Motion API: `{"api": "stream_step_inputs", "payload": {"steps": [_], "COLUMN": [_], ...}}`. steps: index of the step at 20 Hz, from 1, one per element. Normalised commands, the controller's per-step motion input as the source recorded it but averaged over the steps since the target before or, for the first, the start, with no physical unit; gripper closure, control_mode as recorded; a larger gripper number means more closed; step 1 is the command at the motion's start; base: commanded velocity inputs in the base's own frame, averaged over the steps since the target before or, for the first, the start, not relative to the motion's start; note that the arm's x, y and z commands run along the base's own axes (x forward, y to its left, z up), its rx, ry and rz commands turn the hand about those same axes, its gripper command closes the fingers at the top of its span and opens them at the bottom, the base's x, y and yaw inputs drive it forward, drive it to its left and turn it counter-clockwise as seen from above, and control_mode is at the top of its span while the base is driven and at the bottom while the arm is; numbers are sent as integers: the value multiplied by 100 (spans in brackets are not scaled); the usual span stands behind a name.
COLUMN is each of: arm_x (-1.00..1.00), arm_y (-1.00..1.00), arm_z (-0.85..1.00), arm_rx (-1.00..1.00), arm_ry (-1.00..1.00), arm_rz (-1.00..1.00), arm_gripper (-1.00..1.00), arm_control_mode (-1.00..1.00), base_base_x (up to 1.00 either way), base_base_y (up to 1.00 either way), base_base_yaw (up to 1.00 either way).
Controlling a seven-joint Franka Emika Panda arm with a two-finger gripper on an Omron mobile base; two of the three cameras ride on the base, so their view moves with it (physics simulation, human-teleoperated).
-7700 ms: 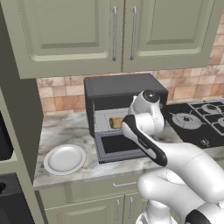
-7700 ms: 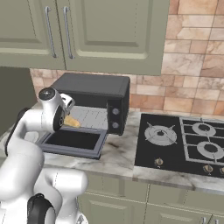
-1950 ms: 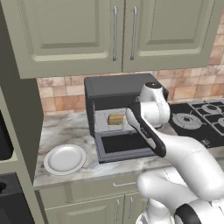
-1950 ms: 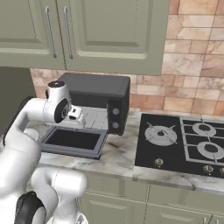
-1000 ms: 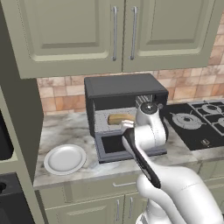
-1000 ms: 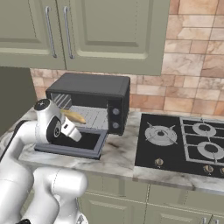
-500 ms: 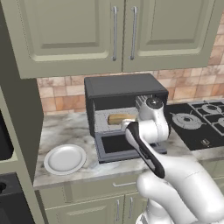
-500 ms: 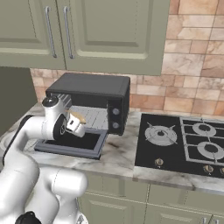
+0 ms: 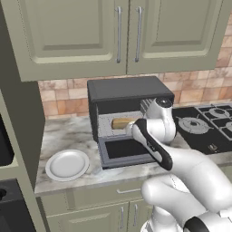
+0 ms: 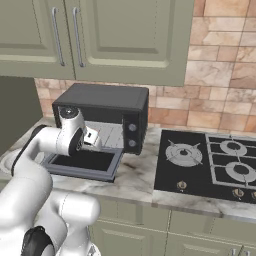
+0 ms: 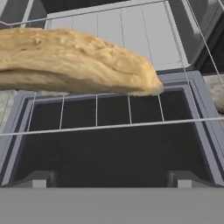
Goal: Pull the toaster oven rack outwards. Pick up the baguette from the plate and place it on the toaster oven rack. Close the toaster oven door fully and set the temperature to the lowest setting.
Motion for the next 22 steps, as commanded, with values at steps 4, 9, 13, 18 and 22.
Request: {"api": "stream_step_inputs", "payload": {"steps": [4,9,13,18,22], "arm_x": [0,-2,19,42,43], "arm_y": [0,0,0,0,0], "arm_z": [-20,-24,-2,0,0], "arm_rx": [0,0,0,0,0], "arm_ry": [1,7,0,0,0], "arm_rz": [5,2,0,0,0], "arm_gripper": [-100,-100,-100,-100,-100], "arm_control_mode": [-100,-100,-100,-100,-100], "base_base_x": [0,0,0,0,0], "base_base_y": [0,0,0,0,0], "base_base_yaw": [0,0,0,0,0]}}
